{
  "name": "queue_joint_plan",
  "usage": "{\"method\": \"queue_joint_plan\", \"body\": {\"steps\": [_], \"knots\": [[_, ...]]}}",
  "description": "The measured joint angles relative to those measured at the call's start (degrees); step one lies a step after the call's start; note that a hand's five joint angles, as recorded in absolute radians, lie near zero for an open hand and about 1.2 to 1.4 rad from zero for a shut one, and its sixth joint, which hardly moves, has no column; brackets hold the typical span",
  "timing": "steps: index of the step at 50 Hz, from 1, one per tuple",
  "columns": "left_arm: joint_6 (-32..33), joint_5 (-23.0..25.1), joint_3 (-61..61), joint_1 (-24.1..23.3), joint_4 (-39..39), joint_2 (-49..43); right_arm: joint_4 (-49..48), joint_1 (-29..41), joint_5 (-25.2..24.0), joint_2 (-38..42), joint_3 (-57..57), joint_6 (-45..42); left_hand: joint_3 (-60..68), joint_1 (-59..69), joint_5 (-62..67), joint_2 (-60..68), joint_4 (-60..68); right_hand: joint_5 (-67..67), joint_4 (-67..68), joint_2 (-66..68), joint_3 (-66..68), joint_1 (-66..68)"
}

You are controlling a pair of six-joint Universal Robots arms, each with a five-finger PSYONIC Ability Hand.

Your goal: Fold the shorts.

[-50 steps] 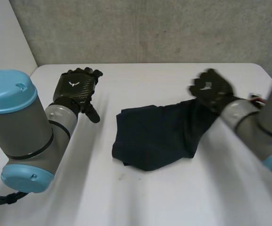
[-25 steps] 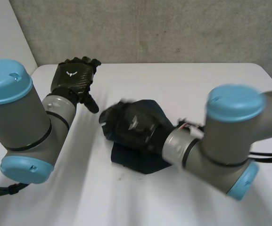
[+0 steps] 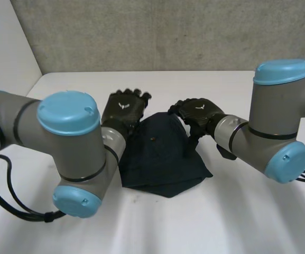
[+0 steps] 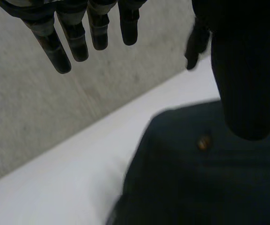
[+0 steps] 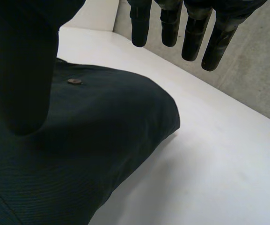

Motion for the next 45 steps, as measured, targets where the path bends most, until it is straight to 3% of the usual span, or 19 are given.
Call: {"method": "queue_joint_plan", "body": {"steps": [10, 16, 21, 29, 34, 36, 40, 45], "knots": [[0.8, -3.8, 0.0, -0.3, -6.2, -5.9, -0.3, 0.6, 0.4, 8.1, -4.0, -4.7, 0.0, 0.0, 0.0, 0.0, 0.0, 0.0, 0.0, 0.0, 0.0, 0.0], [2.1, -3.4, 0.0, 0.1, -7.3, -7.3, -0.2, 0.7, 2.7, 11.5, -6.1, -12.7, 0.0, 0.0, 0.0, 0.0, 0.0, 0.0, 0.0, 0.0, 0.0, 0.0], [3.2, -2.3, 0.1, 0.4, -7.7, -7.0, 0.1, 0.7, 3.9, 10.8, -6.0, -14.5, 0.0, 0.0, 0.0, 0.0, 0.0, 0.0, 0.0, 0.0, 0.0, -1.3], [3.8, 2.0, 1.0, 1.8, -8.3, 5.0, -5.4, 0.3, 5.9, -2.5, -1.2, -7.3, 0.0, 0.0, 0.0, 0.0, 0.0, 0.0, 0.0, 0.0, 0.0, -1.4], [3.6, 3.3, 2.0, 4.1, -9.1, 15.5, -11.0, -0.1, 13.4, -13.0, 1.1, 2.6, 0.0, 0.0, 0.0, 0.0, 0.0, 0.0, 0.0, 0.0, 0.0, -1.4], [3.5, 3.5, 3.2, 7.0, -11.8, 20.8, -10.5, -0.4, 18.3, -17.2, 1.4, 5.4, 0.0, 0.0, 0.0, 0.0, 0.0, 0.0, 0.0, 0.0, 0.0, -1.4], [3.1, 3.7, 5.6, 12.1, -19.1, 25.8, -5.6, -1.4, 23.5, -21.3, 1.2, 5.7, 0.0, 0.0, 0.0, 0.0, 0.0, 0.0, 0.0, 0.0, 0.0, -1.4], [1.7, 4.2, 6.7, 16.2, -25.7, 28.2, -1.3, -2.6, 25.2, -23.0, 0.8, 4.2, 0.0, 0.0, 0.0, 0.0, 0.0, 0.0, 0.0, 0.0, 0.0, -1.4]]}}
